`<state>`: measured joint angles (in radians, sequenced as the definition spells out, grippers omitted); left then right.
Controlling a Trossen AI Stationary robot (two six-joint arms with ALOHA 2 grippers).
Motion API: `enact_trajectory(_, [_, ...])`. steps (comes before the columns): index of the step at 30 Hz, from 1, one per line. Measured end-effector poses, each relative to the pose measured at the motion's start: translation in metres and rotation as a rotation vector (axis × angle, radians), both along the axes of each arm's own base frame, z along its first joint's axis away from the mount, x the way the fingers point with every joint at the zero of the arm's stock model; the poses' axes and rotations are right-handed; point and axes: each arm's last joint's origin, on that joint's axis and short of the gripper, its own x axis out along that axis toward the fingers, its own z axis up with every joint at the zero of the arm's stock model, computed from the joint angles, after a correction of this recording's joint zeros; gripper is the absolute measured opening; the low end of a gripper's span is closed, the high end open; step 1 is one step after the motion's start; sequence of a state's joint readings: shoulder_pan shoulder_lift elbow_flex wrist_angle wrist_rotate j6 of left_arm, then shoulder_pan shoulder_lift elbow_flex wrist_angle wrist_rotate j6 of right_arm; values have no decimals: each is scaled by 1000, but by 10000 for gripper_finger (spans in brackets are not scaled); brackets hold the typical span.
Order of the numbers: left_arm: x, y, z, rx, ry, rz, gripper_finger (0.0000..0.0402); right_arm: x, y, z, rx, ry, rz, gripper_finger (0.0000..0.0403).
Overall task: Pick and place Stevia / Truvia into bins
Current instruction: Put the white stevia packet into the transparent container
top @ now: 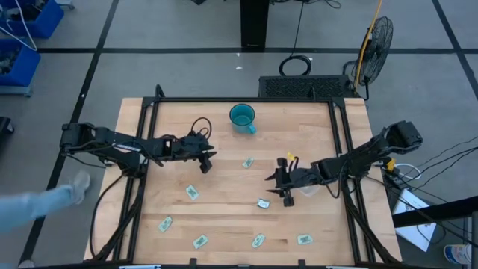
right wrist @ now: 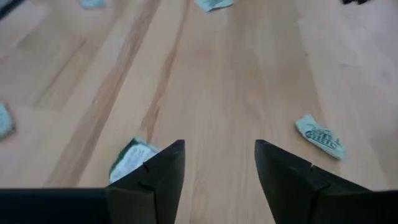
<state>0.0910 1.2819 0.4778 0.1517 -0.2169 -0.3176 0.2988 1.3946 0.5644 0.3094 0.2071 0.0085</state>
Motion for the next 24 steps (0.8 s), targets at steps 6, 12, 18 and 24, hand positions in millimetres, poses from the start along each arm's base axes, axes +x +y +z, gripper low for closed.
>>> enact_trajectory(6, [1, 1, 1, 16, -15, 19, 127, 1, -3, 4, -115, -30, 68, 190])
enact_trajectory(12, [1, 1, 2, 16, -18, 19, 127, 2, -9, 3, -191, -20, 92, 190])
enact_trajectory(18, [1, 1, 2, 16, -17, 19, 127, 0, -15, -2, -140, 41, 33, 188])
enact_trajectory(24, [1, 1, 2, 17, -26, 19, 127, 1, -15, -1, -136, 34, 30, 188])
